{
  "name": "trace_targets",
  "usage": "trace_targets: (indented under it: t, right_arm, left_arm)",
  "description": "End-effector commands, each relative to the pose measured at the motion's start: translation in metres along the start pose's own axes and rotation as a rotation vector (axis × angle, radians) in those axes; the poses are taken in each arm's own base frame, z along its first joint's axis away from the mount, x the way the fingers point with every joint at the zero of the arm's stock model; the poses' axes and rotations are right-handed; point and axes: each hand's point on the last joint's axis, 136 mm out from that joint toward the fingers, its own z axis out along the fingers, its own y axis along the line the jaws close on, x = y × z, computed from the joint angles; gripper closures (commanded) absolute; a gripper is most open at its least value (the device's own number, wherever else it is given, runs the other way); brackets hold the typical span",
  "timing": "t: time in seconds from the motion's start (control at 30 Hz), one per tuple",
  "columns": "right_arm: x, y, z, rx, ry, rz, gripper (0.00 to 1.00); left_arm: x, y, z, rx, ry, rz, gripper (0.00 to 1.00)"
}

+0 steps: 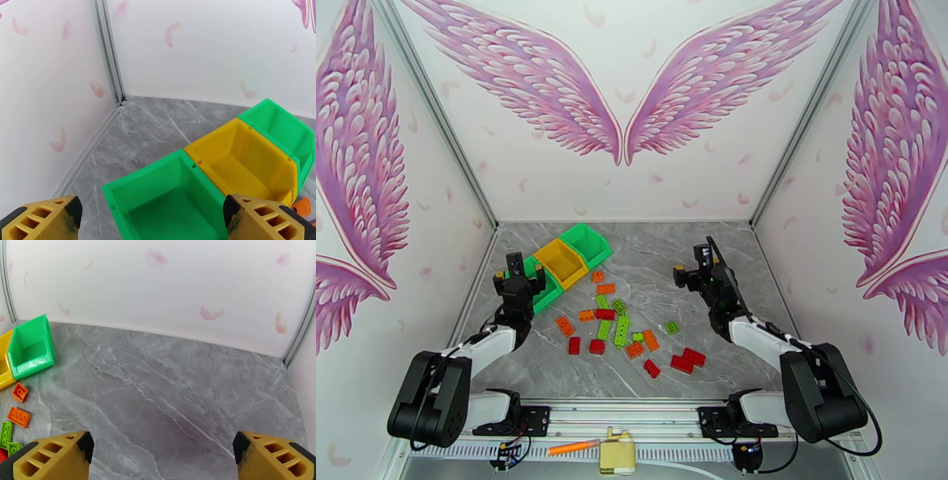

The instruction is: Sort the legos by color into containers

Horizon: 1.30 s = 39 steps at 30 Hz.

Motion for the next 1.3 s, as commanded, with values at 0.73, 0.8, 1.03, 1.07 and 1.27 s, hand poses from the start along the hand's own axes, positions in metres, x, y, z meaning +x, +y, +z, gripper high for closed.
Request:
trace_targets:
  t: [0.73, 0.8, 1.03, 1.07, 1.27]
  right_arm:
    - [-0.016, 0.166, 0.0, -0.457, 0.022, -0.011, 0.01]
    - [-0.014, 0.165, -0.001, -0.456, 0.026, -0.008, 0.01]
    - [-0.006, 0.165, -0.002, -0.448, 0.04, 0.0, 0.01]
    - [-0.005, 0.165, -0.002, -0.447, 0.041, 0.0, 0.01]
    - [-0.003, 0.165, -0.002, -0.444, 0.043, 0.003, 0.01]
  left_arm:
    - [0.035, -0.087, 0.012, -0.128, 0.343, -0.243, 0.07]
    - [0.042, -0.089, 0.017, -0.155, 0.371, -0.252, 0.12]
    - [0.061, -0.098, 0.033, -0.21, 0.431, -0.24, 0.28]
    - [0.063, -0.099, 0.034, -0.215, 0.438, -0.242, 0.32]
    - [0.072, -0.1, 0.038, -0.237, 0.468, -0.255, 0.47]
